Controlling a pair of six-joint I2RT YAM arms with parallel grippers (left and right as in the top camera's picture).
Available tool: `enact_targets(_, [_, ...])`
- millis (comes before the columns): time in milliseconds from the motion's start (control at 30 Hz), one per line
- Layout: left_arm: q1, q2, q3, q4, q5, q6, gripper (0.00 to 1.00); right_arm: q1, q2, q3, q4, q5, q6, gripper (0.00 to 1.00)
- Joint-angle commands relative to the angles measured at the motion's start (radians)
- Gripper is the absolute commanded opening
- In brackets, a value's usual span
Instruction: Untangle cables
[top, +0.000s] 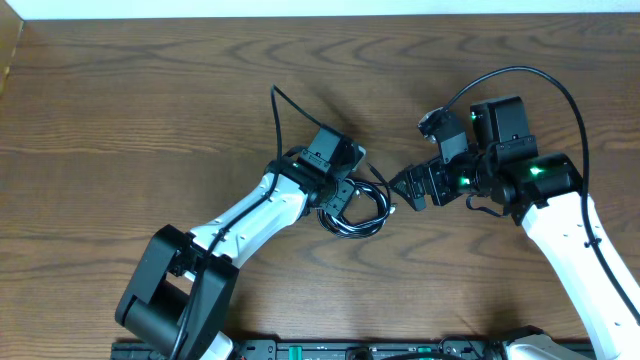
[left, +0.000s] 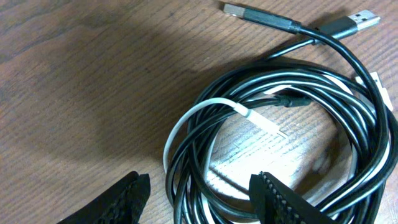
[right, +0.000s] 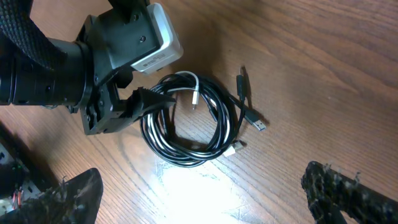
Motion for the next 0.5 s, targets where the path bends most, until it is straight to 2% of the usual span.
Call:
enact_targets(0, [0.000, 0.016, -0.015, 0.002, 0.016, 0.030, 0.55, 0.006, 0.008, 0.005, 0.000, 0.002, 0.005, 0.99])
enact_targets(167, [0.000, 0.076, -0.015, 0.006, 0.016, 0.030, 0.53, 0.006, 0.008, 0.005, -0.001, 0.002, 0.005, 0.99])
enact_targets(300, [0.000, 0.130, -0.015, 0.018, 0.019, 0.029, 0.36, 0.006, 0.008, 0.005, -0.002, 0.002, 0.005, 0.99])
enact_targets(433, [0.000, 0.131, -0.014, 0.025, 0.018, 0.029, 0.08, 0.006, 0.008, 0.005, 0.000, 0.002, 0.005, 0.99])
enact_targets(467, [0.000, 0.125, -0.013, 0.024, 0.018, 0.029, 0.08, 0.006, 0.008, 0.005, 0.000, 0.002, 0.005, 0.99])
